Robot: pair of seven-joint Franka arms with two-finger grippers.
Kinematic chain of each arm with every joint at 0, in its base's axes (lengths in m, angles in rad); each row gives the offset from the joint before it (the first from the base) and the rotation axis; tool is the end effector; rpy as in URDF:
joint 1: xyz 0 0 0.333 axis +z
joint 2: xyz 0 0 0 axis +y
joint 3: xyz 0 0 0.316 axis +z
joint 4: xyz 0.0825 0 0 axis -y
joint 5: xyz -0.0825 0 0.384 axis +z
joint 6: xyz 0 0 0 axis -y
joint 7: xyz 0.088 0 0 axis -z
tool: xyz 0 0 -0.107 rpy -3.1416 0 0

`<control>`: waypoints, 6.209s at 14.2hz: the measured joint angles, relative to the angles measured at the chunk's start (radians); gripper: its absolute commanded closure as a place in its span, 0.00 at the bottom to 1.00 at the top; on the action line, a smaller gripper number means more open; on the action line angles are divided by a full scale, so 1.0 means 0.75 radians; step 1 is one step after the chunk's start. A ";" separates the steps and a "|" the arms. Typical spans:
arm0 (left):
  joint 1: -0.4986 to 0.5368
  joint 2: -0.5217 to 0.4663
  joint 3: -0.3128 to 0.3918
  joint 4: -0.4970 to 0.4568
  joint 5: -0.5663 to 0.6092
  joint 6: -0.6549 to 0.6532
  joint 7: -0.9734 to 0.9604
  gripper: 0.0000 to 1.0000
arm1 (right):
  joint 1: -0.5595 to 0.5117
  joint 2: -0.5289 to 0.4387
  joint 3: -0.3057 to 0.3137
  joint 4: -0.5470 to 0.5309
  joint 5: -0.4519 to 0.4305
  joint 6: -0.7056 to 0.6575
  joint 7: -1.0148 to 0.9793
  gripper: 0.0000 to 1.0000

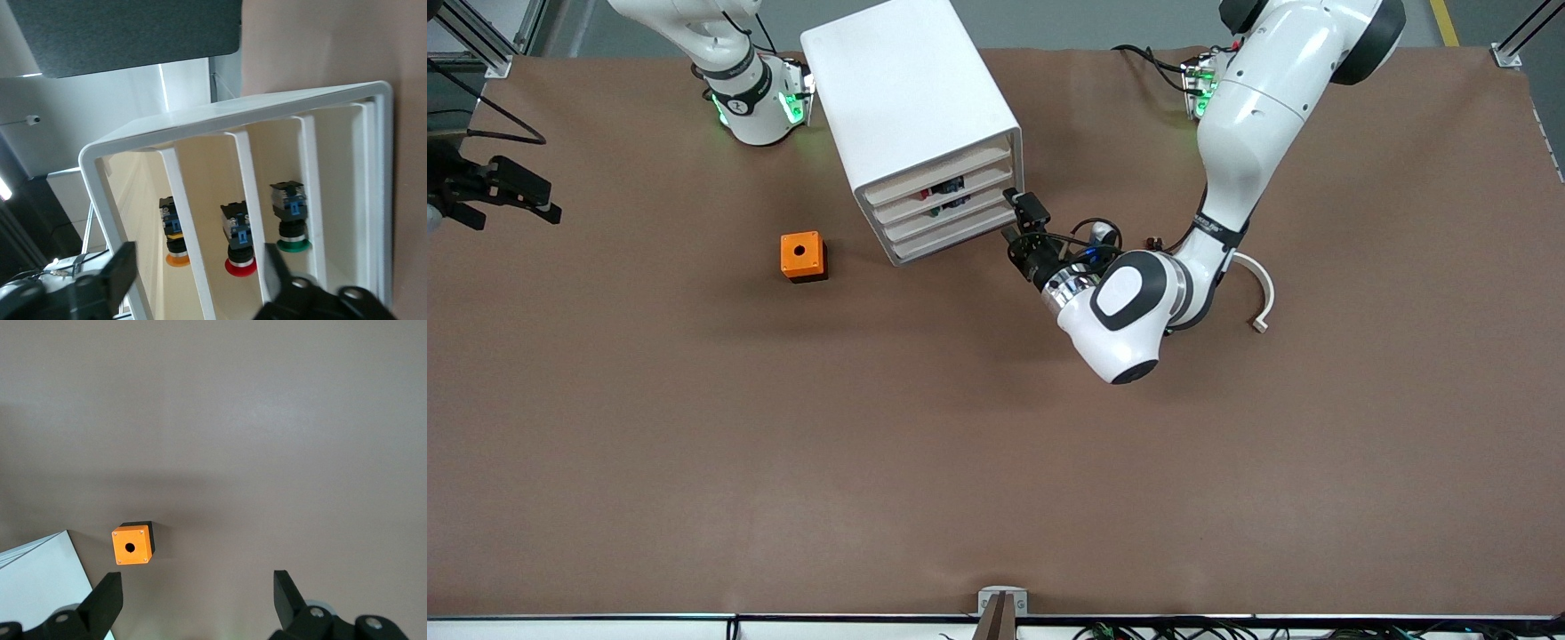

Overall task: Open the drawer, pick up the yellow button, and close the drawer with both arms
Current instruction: 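Reach the left gripper to the white cabinet's drawer front and grip it, then pull the drawer out of the cabinet with the left gripper, then release the drawer and draw back the left gripper while the right gripper reaches in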

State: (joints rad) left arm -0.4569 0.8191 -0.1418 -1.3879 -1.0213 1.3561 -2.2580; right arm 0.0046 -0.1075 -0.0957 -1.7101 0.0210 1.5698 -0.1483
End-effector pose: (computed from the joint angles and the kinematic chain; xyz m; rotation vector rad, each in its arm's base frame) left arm 0.4996 -0.4433 0.2521 -1.1972 -1.7049 1.5370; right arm 0.5169 -0.0476 0.6162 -3.1050 -0.0894 0.0456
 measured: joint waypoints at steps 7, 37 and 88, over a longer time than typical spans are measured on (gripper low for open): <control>-0.125 0.028 0.000 0.000 -0.089 -0.001 -0.044 0.50 | 0.000 0.000 0.000 -0.001 0.000 0.000 0.000 0.00; 0.113 0.039 0.017 -0.031 -0.132 -0.036 -0.105 0.87 | 0.005 0.223 0.007 0.094 -0.009 0.032 -0.001 0.00; -0.029 -0.237 0.164 0.281 1.281 0.623 1.498 0.01 | 0.606 0.241 0.022 0.147 0.148 0.014 1.806 0.00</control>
State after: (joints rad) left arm -0.4786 0.6416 -0.0185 -1.1773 -0.0602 1.8234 -1.1348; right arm 0.4589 0.0735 -0.0795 -1.6002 0.1318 1.5803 1.2064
